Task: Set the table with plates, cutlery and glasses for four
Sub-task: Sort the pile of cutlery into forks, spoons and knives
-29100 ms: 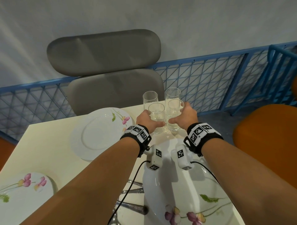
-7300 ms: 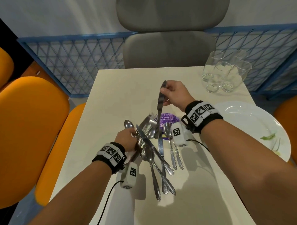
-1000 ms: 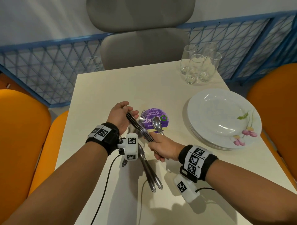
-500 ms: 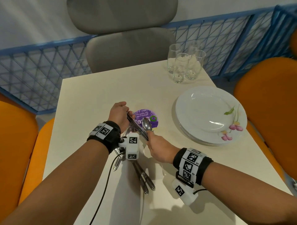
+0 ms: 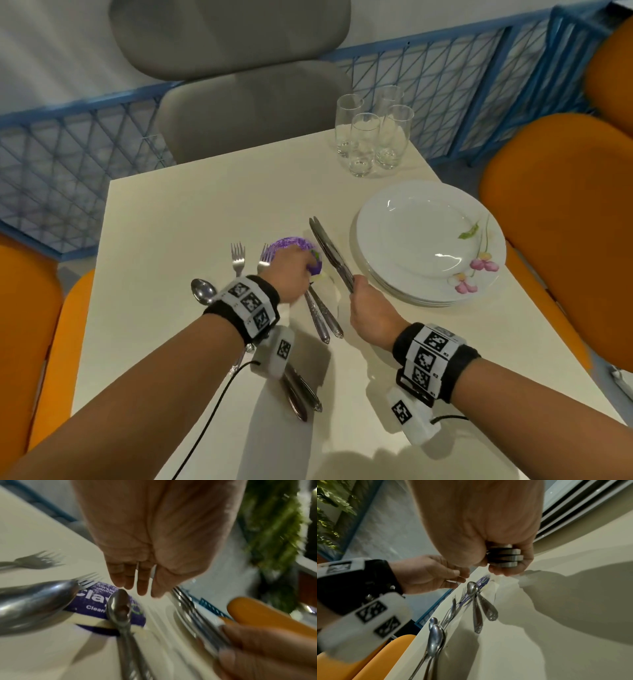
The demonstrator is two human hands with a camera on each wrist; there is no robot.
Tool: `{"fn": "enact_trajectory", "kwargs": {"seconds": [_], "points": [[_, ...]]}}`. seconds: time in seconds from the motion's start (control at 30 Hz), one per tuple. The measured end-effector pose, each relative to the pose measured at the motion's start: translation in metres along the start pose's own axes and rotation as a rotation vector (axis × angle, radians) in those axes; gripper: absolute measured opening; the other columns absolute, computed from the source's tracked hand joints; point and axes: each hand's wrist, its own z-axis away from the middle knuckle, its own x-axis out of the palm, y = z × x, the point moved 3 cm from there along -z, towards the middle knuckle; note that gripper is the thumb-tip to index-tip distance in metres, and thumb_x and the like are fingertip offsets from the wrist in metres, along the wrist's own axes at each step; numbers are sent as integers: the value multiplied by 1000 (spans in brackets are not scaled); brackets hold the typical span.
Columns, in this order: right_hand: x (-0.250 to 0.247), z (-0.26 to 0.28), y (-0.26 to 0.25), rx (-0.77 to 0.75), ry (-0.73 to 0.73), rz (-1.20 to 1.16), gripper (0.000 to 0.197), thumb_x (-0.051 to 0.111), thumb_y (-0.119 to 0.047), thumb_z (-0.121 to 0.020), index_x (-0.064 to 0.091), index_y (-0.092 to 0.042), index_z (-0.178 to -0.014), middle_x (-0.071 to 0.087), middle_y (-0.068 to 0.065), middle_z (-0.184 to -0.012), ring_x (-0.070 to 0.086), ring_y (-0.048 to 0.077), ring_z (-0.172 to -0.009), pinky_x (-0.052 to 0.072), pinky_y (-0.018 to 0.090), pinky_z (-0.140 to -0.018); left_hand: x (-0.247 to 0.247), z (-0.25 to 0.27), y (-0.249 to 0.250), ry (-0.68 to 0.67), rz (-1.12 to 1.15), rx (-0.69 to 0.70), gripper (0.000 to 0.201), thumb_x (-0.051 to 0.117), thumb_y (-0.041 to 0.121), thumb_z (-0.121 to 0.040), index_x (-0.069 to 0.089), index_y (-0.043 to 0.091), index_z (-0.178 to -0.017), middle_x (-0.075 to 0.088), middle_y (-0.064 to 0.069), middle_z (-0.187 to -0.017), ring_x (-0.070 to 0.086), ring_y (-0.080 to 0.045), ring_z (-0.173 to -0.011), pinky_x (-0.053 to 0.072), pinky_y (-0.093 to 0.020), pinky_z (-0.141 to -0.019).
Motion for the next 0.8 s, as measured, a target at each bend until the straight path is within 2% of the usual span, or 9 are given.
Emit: {"fn": "enact_trajectory", "kwargs": {"seconds": [0.1,0.17,0.27,0.33,0.43,0.57,0.67,0.8], "points": [[0,0,4,7,4,13,23,40,-3,-95,40,-2,-118,60,17,-102,51,23,-77,36,29,-65,30,8,8,-166,-223,179,37,51,9,-92,59,19,-126,47,-4,-130,36,-26,-122,33,-43,-107],[0,0,4,4,5,13,22,40,-2,-94,40,-1,-117,61,17,-101,50,23,-76,35,29,-65,38,12,10,-181,-246,235,37,53,9,-92,58,22,-127,46,-2,-128,34,-22,-121,33,-39,-105],[1,0,1,1,7,10,21,39,-2,-95,40,-1,-116,60,17,-101,49,23,-75,34,28,-64,37,15,7,-134,-233,252,27,56,7,-90,60,19,-114,45,-2,-117,35,-20,-113,35,-31,-94],[1,-1,0,5,12,9,22,39,-2,-94,40,0,-117,60,19,-101,48,24,-74,33,29,-63,34,19,2,-111,-249,244,18,55,3,-89,60,16,-100,43,-1,-108,34,-18,-105,30,-26,-84],[3,-2,-2,7,5,-6,25,40,1,-93,40,1,-118,60,19,-98,49,24,-74,34,29,-62,31,28,-11,-109,-296,208,18,53,2,-87,51,19,-84,41,0,-104,33,-17,-103,29,-28,-82],[5,-4,-4,8,2,11,28,42,2,-92,39,2,-120,61,21,-102,51,26,-76,34,28,-63,27,41,-29,-147,-350,198,16,56,3,-86,58,18,-92,45,-2,-111,35,-19,-108,36,-27,-91],[7,-5,-4,26,4,20,30,43,3,-91,39,2,-120,60,20,-104,60,32,-88,36,28,-64,25,48,-36,-165,-373,206,18,61,6,-87,64,16,-101,46,-2,-112,37,-19,-110,37,-25,-92],[9,-6,-3,49,-13,38,28,41,4,-90,39,2,-118,59,21,-105,60,35,-92,35,28,-65,21,49,-40,-210,-371,149,21,61,5,-86,67,16,-103,47,-2,-114,37,-18,-112,40,-28,-96]]}}
